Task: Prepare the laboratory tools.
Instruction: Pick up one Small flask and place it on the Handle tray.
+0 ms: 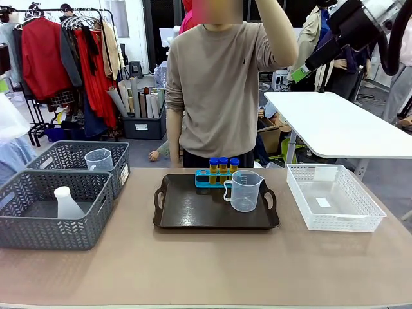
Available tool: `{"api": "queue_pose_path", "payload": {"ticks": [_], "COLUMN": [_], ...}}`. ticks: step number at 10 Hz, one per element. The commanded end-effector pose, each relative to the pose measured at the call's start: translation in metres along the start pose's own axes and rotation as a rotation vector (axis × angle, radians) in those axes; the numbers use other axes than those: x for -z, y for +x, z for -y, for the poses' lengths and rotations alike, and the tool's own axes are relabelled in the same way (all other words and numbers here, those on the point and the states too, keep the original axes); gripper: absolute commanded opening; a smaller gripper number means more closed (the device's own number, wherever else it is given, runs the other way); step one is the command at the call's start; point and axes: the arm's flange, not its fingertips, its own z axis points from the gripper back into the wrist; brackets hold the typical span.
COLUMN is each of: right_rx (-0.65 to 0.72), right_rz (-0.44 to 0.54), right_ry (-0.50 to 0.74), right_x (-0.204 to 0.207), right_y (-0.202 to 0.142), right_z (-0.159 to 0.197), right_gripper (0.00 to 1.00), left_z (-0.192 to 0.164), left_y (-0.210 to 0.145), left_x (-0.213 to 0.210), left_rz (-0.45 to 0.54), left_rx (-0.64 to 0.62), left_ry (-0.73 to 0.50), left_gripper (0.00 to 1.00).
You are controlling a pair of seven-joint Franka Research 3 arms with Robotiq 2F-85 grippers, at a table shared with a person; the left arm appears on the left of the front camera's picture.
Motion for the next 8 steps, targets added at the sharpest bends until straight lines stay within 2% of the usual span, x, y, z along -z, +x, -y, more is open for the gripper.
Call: {"api": "queue_pose_path", "payload": {"ticks": [1,5,6,8], "right_rx": [-0.003,-0.003,-0.003,-0.003], "right_rz": [0.004,0.004,0.004,0.004], "right_ry": [0.008,0.008,0.008,0.008], "right_x": [-0.002,-0.002,-0.002,-0.002], "right_y": [0.001,0.001,0.001,0.001], "right_z": [0.0,0.0,0.0,0.0], "right_gripper": [1.0,1.0,1.0,1.0], "left_z": [0.001,-0.001,0.003,0.013], "left_y": [-0.001,0.002,-0.001,0.003], "left_x": [0.01,0.007,0.0,-0.007], "left_rz": [0.002,-0.013,-0.006,-0.009], "left_rx": [-0.016,-0.004,-0.022,-0.001], "left_ry": [-0.001,-0.003,0.054,0.066], "left_gripper": [0.0,0.0,0.0,0.0]}}
